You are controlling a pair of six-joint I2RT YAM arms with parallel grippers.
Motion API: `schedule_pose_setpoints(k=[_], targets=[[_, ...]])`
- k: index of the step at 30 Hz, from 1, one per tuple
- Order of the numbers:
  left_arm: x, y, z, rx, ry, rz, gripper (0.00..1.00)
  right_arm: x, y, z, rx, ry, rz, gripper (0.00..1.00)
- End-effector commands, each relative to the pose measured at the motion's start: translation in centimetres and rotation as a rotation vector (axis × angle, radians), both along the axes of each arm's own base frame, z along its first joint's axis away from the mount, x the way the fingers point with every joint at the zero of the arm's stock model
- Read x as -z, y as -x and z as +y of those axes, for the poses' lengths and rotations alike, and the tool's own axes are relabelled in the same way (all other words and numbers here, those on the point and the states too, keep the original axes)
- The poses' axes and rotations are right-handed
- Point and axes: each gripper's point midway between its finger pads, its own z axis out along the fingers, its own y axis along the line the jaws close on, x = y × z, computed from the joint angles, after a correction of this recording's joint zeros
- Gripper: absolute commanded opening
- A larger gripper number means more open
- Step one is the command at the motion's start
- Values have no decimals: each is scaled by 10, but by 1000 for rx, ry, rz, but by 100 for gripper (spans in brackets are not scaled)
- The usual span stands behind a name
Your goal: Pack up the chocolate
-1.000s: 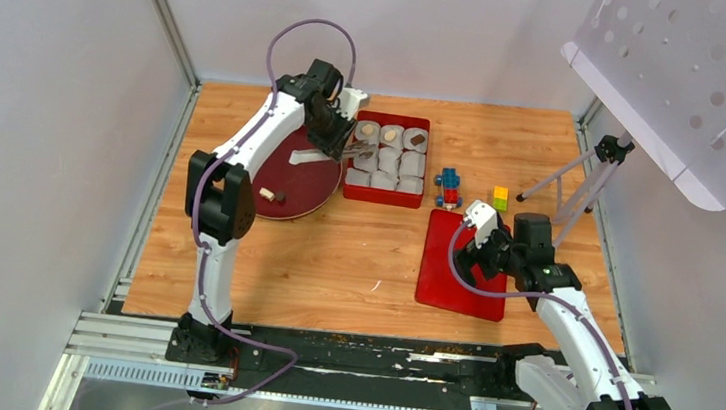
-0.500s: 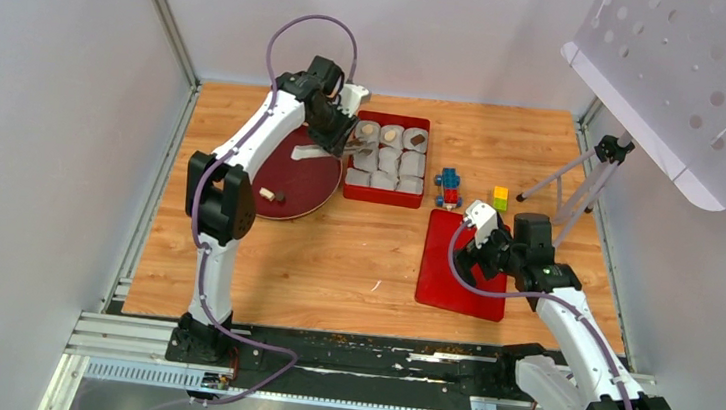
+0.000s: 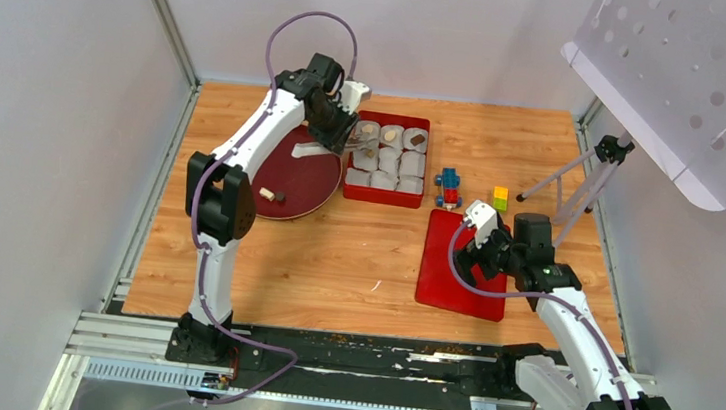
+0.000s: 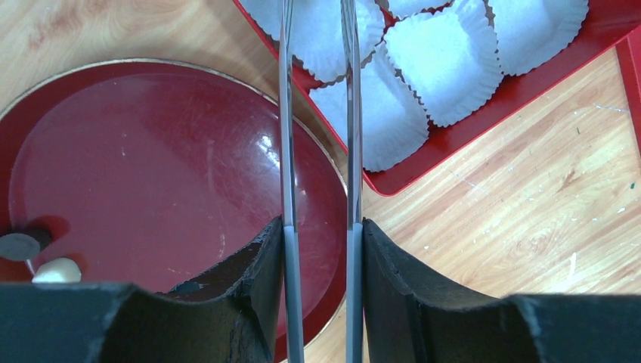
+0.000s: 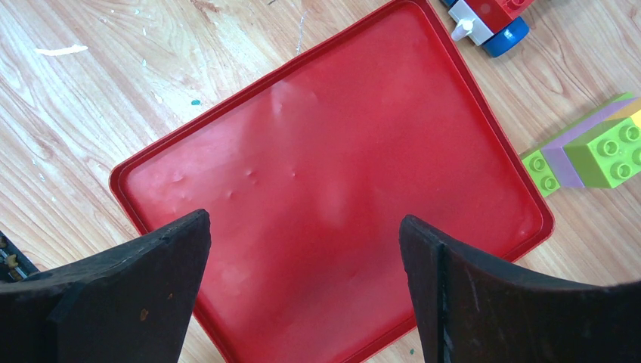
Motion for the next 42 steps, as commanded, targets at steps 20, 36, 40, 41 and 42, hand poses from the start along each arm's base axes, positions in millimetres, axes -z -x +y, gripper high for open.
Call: schedule_pose_setpoints(k=[20, 36, 40, 41, 42], targets=[[-73, 102, 161, -28, -149, 16, 43, -6, -8, 5, -10, -34, -30, 95], [-31, 129, 168, -135, -174, 160, 48, -7, -10, 7, -17, -38, -23, 95], [-30, 127, 173, -154, -202, 158, 49, -5, -7, 7, -15, -40, -18, 95], [-28, 128, 173, -153, -200, 164, 49, -4, -7, 6, -15, -40, -17, 95], [-27, 128, 172, -153, -198, 170, 49, -4, -6, 6, -16, -39, -18, 95]])
